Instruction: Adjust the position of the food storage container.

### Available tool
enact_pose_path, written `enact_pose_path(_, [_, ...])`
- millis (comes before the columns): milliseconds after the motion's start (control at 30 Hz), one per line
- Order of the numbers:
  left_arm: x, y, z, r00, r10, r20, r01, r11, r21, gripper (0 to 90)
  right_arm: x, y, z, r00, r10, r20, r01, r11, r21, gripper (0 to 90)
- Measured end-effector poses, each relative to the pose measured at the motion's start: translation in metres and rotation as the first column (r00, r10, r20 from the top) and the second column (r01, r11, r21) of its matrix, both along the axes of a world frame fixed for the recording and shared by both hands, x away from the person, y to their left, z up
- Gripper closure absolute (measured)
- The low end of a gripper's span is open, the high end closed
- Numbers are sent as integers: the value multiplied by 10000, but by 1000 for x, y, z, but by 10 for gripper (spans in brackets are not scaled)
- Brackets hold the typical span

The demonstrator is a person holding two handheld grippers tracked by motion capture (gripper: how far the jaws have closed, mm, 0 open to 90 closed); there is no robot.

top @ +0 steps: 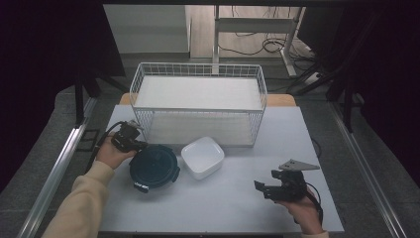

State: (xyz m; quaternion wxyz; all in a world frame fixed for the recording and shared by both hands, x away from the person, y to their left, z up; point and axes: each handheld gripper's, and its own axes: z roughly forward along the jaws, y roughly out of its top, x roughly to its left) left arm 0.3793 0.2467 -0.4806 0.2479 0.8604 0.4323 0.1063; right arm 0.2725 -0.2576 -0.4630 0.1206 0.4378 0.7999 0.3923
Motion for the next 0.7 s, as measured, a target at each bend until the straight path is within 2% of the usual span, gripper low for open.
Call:
enact_pose_path(200, [-1,0,0,10000,5,-3,-5,10000,2,900,0,1,-1,10000,32,-39,-32,10000,-29,204])
enact_pose_path(467, [-10,-1,2,9996,-279,42,277,9987,425,900,0,1,-1,10000,35,-39,-35,10000,-24,204])
enact_pose_path(533, [-11,-2,2,9995,-314,81,310,9989,360,900,0,1,-1,10000,33,-48,-34,10000,-27,204])
enact_pose_path(567, [-13,-1,0,9993,-373,50,373,9993,56,900,0,2,-2,10000,44,-46,-44,10000,-41,204])
enact_pose_path(600, [-14,0,-2,9993,-384,48,384,9992,-75,900,0,2,-2,10000,46,-49,-46,10000,-39,204])
enact_pose_path(700, [-16,-2,-6,9986,-523,26,523,9986,-38,900,0,2,-1,10000,36,-43,-36,10000,-26,204])
